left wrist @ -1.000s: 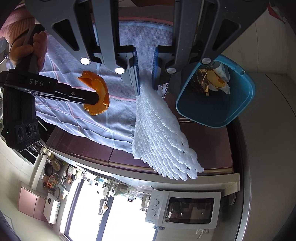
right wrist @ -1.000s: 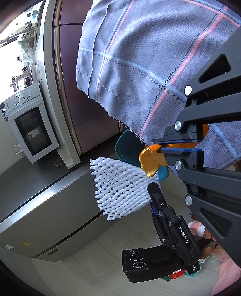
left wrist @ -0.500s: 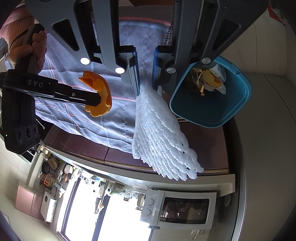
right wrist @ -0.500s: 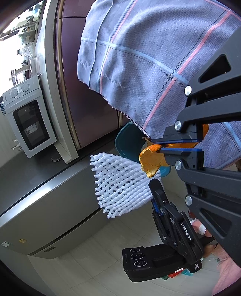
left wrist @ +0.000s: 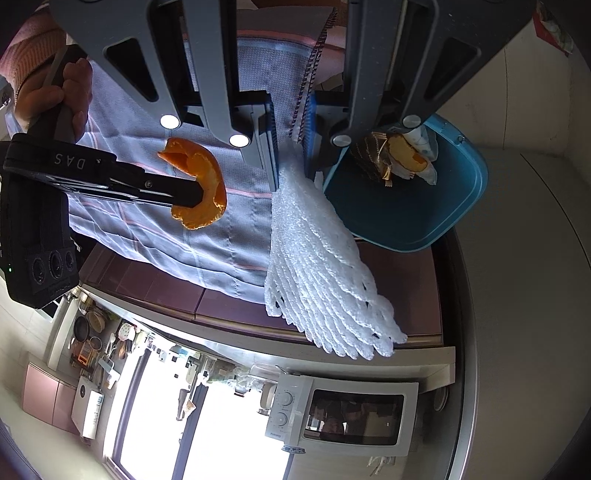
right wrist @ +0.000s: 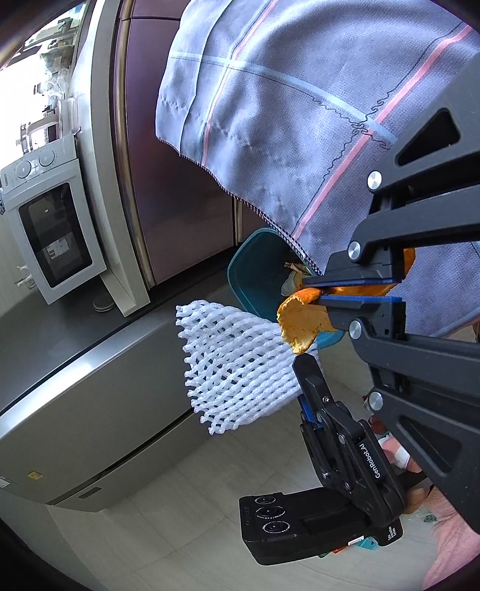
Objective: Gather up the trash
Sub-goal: 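Carry the foam net and orange peel over to the teal bin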
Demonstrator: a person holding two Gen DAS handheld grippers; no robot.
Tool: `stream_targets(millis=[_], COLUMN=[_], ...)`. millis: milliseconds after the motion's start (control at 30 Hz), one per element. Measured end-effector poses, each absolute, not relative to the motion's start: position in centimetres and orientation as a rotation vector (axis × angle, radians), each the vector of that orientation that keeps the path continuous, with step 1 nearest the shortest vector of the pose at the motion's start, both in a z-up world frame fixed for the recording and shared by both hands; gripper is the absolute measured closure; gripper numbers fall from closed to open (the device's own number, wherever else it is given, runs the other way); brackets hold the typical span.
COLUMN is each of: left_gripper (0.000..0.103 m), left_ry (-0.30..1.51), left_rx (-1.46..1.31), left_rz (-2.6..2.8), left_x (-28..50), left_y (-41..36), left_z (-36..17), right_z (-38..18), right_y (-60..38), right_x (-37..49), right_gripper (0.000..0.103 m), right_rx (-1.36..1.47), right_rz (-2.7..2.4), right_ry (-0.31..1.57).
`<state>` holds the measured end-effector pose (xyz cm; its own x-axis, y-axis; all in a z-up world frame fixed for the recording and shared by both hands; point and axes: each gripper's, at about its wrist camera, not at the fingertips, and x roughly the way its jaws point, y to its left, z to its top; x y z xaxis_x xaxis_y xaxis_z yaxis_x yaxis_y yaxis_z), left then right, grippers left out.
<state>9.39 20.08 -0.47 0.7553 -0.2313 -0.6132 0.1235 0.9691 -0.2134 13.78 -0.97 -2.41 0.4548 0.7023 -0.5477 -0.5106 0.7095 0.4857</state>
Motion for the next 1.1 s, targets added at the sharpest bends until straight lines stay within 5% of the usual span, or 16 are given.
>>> stream_targets(millis=[1100], left_gripper=[0.09], left_ry=[0.71], left_rx=[-0.19], left_rz=[-0.068], left_x=[10.9], left_y=[25.1], left_z=[-1.7], right_z=[-2.0], right_y=[4.2], right_x=[17.8], right_gripper=[0.1], right_rx=[0.245], right_rz=[0.82], right_ry=[0.826])
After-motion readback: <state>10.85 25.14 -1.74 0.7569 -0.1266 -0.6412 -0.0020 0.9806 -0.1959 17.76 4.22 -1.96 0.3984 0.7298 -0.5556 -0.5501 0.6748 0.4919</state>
